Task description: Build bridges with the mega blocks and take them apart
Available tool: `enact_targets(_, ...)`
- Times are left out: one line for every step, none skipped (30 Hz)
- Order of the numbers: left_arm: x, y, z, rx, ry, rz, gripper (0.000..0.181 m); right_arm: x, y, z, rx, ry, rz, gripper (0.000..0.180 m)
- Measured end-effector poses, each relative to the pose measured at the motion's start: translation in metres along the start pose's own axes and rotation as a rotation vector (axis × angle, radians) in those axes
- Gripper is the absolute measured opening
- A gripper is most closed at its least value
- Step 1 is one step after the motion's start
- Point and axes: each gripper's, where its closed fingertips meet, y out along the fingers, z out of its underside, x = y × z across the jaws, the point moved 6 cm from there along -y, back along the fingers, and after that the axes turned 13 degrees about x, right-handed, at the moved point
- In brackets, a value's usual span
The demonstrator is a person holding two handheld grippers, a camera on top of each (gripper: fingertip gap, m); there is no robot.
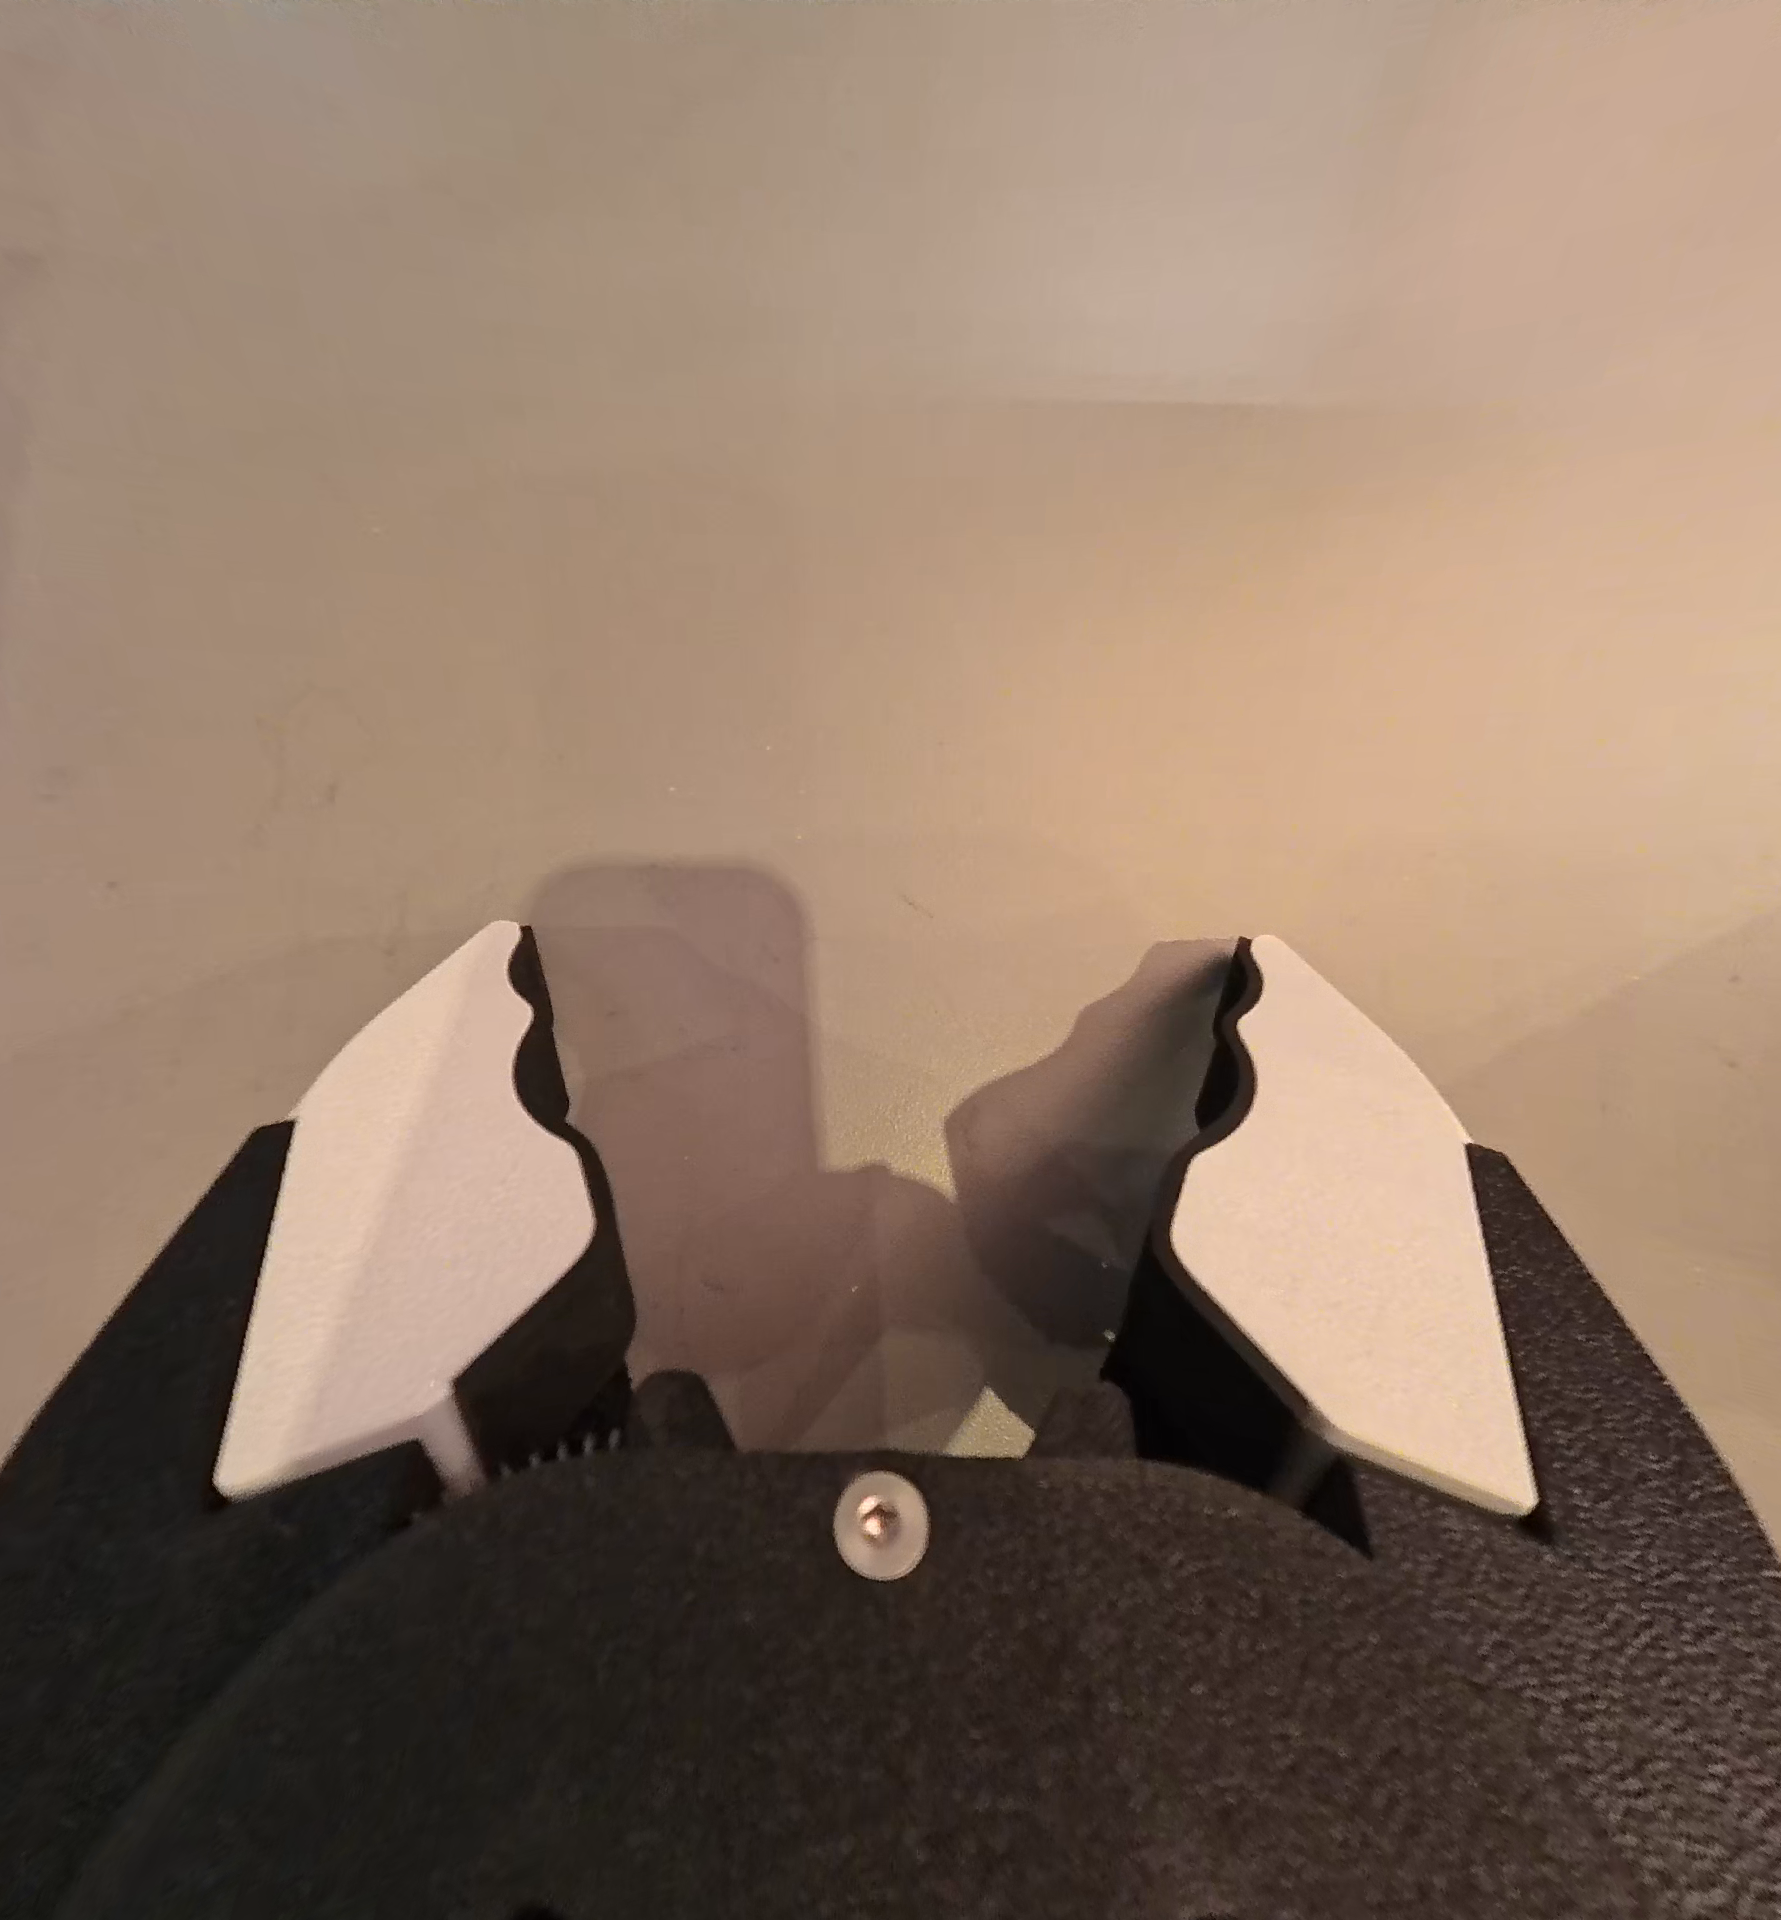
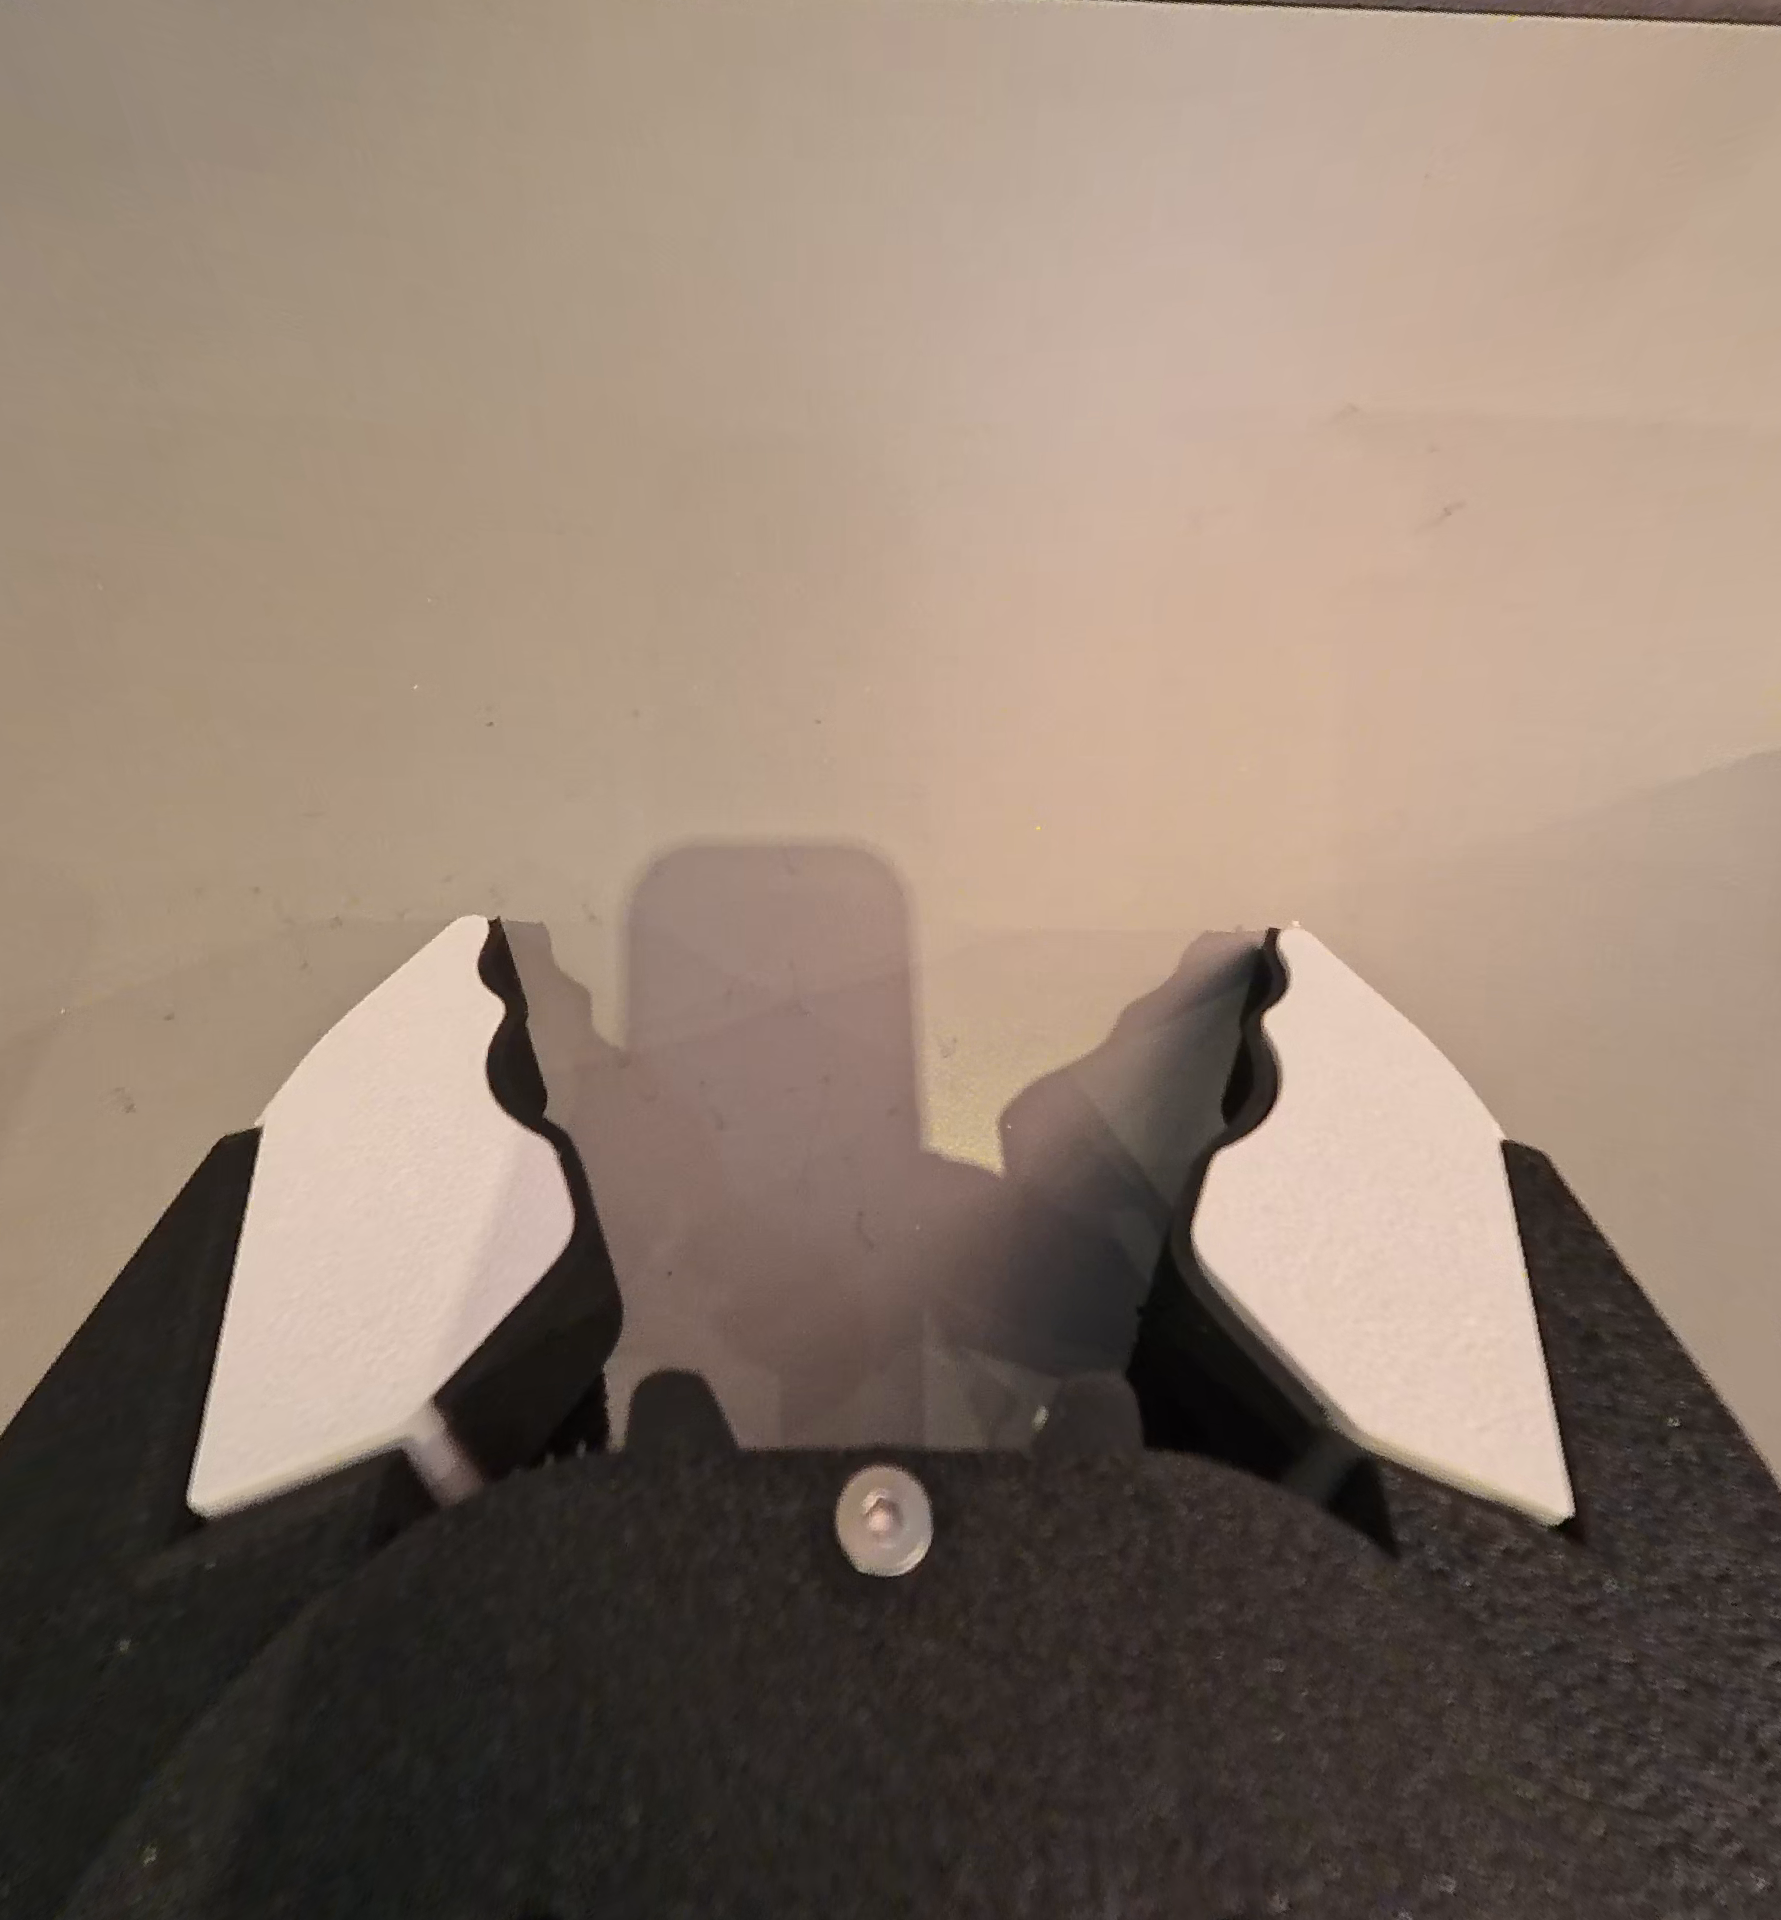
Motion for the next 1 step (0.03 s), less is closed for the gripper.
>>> enact_targets(0.0,0.0,0.0,0.0,0.0,0.0,0.12,0.0,0.0,0.0,0.0,0.0,0.0,0.128)
